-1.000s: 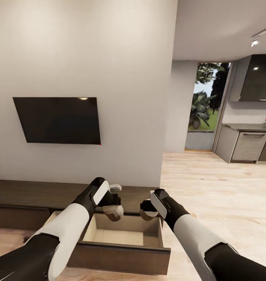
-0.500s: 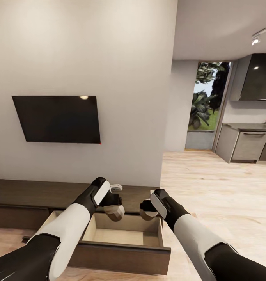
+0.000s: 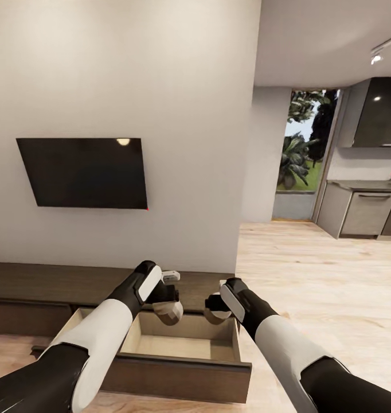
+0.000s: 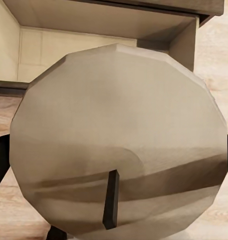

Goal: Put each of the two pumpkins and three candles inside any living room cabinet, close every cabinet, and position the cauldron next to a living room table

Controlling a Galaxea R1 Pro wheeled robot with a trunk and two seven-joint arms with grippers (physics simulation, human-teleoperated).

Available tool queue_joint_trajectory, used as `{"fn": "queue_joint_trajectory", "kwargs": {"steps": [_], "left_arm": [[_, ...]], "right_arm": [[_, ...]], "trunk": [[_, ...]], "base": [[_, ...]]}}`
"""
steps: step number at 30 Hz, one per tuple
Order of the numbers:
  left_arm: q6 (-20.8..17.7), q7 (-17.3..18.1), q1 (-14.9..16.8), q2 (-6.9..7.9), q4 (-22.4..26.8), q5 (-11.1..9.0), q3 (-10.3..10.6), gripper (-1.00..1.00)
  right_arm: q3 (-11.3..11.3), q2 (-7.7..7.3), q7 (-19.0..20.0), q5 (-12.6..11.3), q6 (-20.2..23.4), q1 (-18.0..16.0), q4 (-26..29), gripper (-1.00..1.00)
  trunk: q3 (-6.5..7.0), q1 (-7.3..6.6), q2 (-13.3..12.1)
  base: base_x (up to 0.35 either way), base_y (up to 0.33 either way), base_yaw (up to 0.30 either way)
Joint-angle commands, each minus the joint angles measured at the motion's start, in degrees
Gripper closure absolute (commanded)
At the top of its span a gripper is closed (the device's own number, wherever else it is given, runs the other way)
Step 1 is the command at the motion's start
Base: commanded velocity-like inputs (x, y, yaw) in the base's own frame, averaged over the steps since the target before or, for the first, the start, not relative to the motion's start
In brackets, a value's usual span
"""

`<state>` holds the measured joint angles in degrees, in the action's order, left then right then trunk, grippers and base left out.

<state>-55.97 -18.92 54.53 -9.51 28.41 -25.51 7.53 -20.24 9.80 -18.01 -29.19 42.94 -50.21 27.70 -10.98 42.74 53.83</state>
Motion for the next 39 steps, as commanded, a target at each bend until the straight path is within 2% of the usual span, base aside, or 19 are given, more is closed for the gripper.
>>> {"fn": "queue_joint_trajectory", "kwargs": {"steps": [1, 6, 31, 39], "left_arm": [[-0.12, -0.49, 0.05, 0.06, 0.06, -0.61, 0.29, 1.00], [-0.08, -0.51, 0.04, 0.03, 0.06, -0.62, 0.29, 1.00], [0.19, -0.51, -0.04, 0.02, -1.80, -0.51, 0.31, 1.00], [2.04, -0.50, -0.04, 0.02, -3.04, -0.51, 0.45, 1.00]], "right_arm": [[-0.37, -0.11, -0.58, -0.61, 0.16, -0.06, 0.07, 1.00], [-0.33, -0.43, -0.54, -0.61, 0.21, -0.06, 0.07, 1.00], [-0.39, -0.22, -0.54, -0.61, -0.04, -0.06, 0.07, 1.00], [-0.41, -0.14, -0.54, -0.61, -0.05, -0.04, 0.07, 1.00]], "trunk": [[-0.27, 0.24, 0.48], [-1.17, 1.33, 2.49], [-5.66, 6.82, 12.52], [-7.09, 8.58, 15.73]], "base": [[0.000, 0.000, 0.000], [0.000, 0.000, 0.000], [0.000, 0.000, 0.000], [0.000, 0.000, 0.000]]}}
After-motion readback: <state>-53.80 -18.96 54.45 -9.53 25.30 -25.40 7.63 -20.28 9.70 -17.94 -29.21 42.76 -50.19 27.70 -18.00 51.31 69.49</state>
